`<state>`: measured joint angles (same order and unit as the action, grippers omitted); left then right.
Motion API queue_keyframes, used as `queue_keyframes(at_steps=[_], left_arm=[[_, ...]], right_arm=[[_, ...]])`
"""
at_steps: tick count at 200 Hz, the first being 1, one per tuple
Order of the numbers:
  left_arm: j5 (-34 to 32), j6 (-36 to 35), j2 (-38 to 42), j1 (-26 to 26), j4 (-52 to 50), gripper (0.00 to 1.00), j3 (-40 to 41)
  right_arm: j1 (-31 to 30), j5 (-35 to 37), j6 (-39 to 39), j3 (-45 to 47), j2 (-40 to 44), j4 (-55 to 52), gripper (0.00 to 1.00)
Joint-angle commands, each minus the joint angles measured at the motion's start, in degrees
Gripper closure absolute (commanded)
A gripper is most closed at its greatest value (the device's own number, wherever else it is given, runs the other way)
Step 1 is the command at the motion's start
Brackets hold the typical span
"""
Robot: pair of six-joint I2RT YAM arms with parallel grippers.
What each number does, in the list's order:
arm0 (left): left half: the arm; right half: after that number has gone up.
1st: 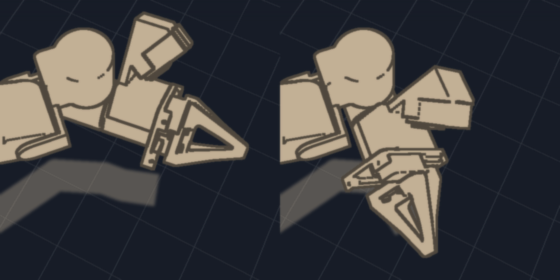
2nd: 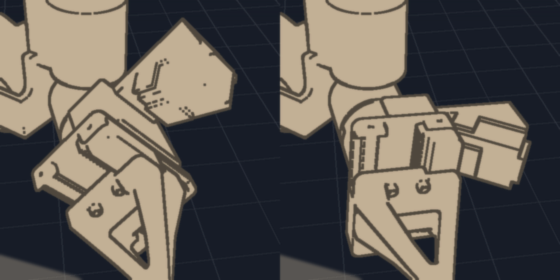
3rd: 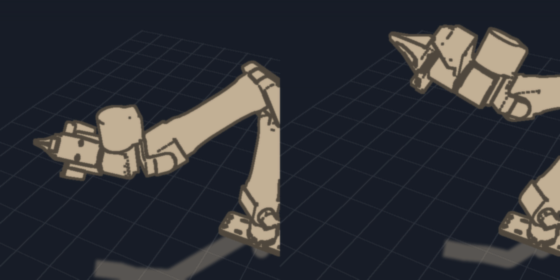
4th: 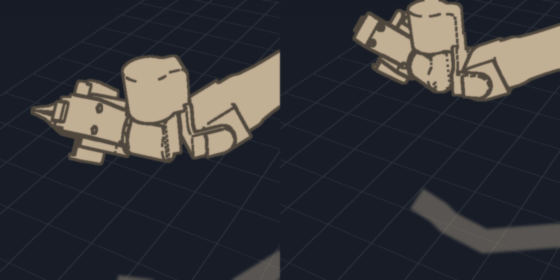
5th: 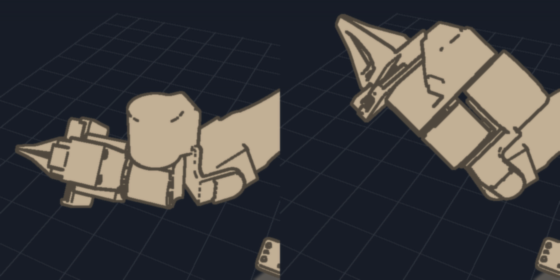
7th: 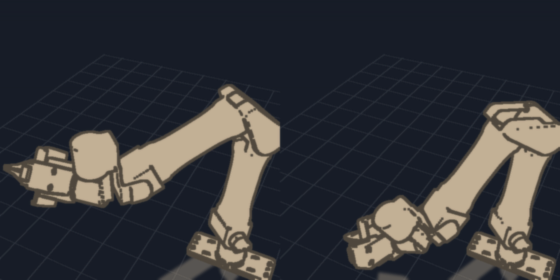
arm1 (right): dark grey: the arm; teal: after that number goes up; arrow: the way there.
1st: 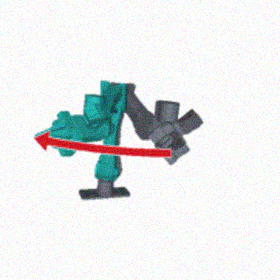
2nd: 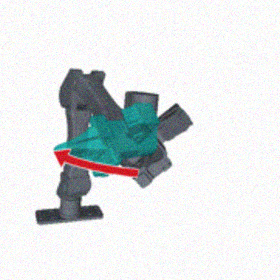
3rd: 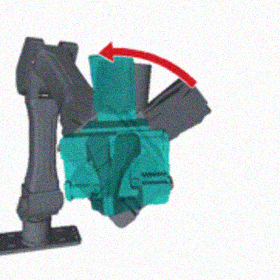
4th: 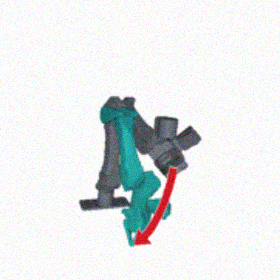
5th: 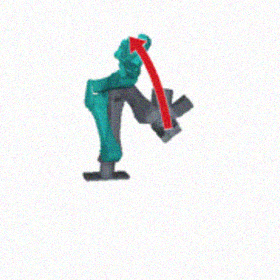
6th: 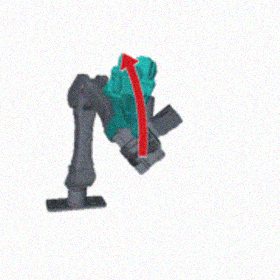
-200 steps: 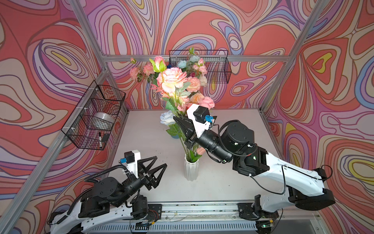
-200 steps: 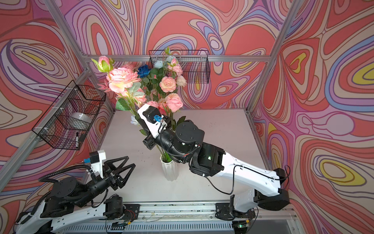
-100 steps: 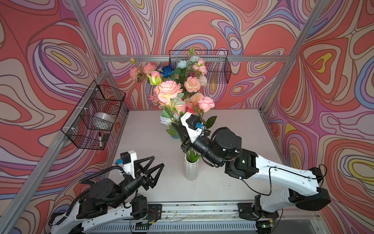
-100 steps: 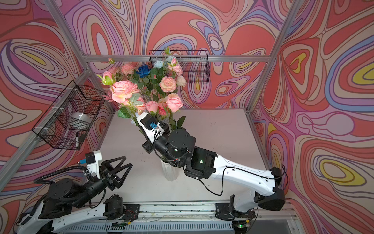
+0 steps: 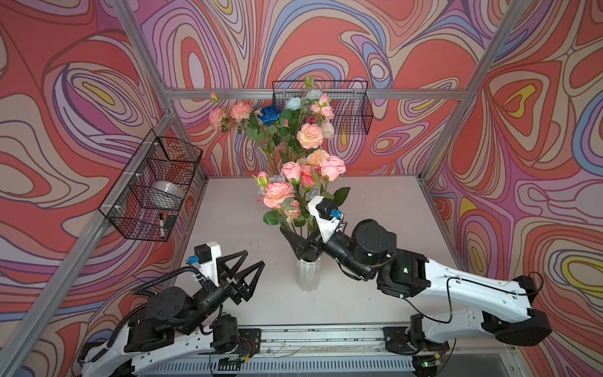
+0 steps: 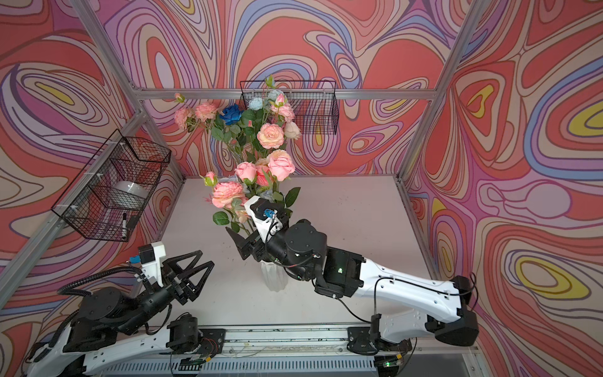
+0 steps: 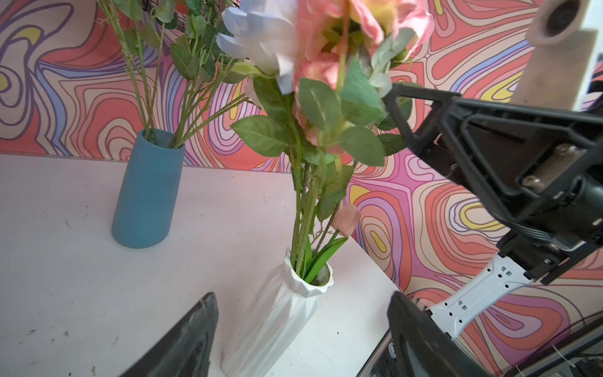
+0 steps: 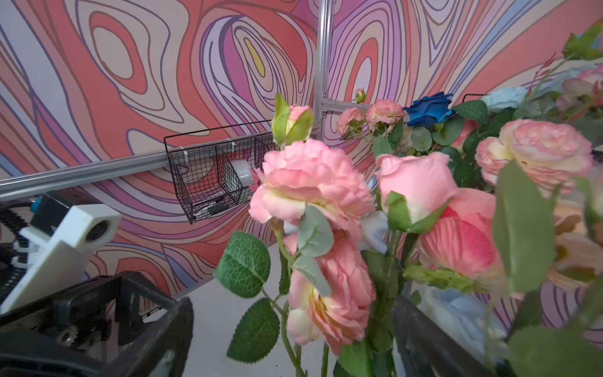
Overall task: Arrange flowers in a vase
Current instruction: Place the flower in the vase, then reset both arms
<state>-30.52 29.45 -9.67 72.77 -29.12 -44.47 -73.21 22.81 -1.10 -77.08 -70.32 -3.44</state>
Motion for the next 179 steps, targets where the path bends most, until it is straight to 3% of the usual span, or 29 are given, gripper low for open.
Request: queue_keyframes(at_steps=[1, 28, 45, 61, 77, 94, 123, 137, 148, 157, 167, 179], left_arm=[[-6.58, 0.26, 0.18, 0.18, -1.48, 0.15, 0.21], [-15.31, -1.14, -1.40, 0.20, 1.08, 0.10, 2.49], [-24.91, -1.86, -2.90, 0.25, 4.34, 0.05, 4.12], [-34.91, -0.87, -4.32, 0.22, 6.11, 0.00, 5.00], [-41.89, -5.27, -5.82, 0.25, 11.98, 0.00, 6.86], [-41.60, -17.66, -6.87, 0.22, 25.83, 0.00, 10.43], [-44.05, -21.66, -9.22, -0.23, 30.86, 0.00, 11.35], [-43.85, -25.43, -10.84, -2.97, 34.61, 0.00, 12.38], [-40.17, -22.24, -12.84, -7.01, 29.84, 0.00, 11.25], [-36.12, -13.67, -15.52, -12.19, 19.67, 0.00, 8.26], [-28.46, -6.75, -19.52, -20.70, 11.46, 0.00, 5.69], [-16.99, -0.34, -24.07, -32.44, 6.07, 0.01, 3.34]], right_arm=[[-0.16, -3.61, 3.70, 2.98, 4.78, -0.78, 0.02], [-0.14, -7.82, 5.44, 9.28, 10.31, -0.54, 0.02], [-0.17, -7.32, 6.85, 13.24, 14.11, -0.60, 0.02], [-0.18, -3.36, 8.33, 17.05, 18.25, -1.11, 0.02], [-0.10, 4.86, 10.31, 21.63, 22.65, -1.18, 0.02], [-0.12, 12.45, 11.71, 26.45, 27.33, -1.99, 0.02], [-0.13, 24.58, 13.58, 33.87, 33.85, -2.01, 0.02], [-0.13, 31.40, 15.27, 35.76, 35.22, -3.02, 0.02], [-0.08, 34.43, 14.56, 36.72, 35.36, -2.61, 0.02], [-0.02, 38.04, 14.34, 37.03, 34.51, -2.03, 0.02], [1.04, 39.02, 13.98, 36.92, 33.26, -1.83, 0.02], [5.86, 34.83, 14.71, 36.06, 31.45, -2.75, 0.02]])
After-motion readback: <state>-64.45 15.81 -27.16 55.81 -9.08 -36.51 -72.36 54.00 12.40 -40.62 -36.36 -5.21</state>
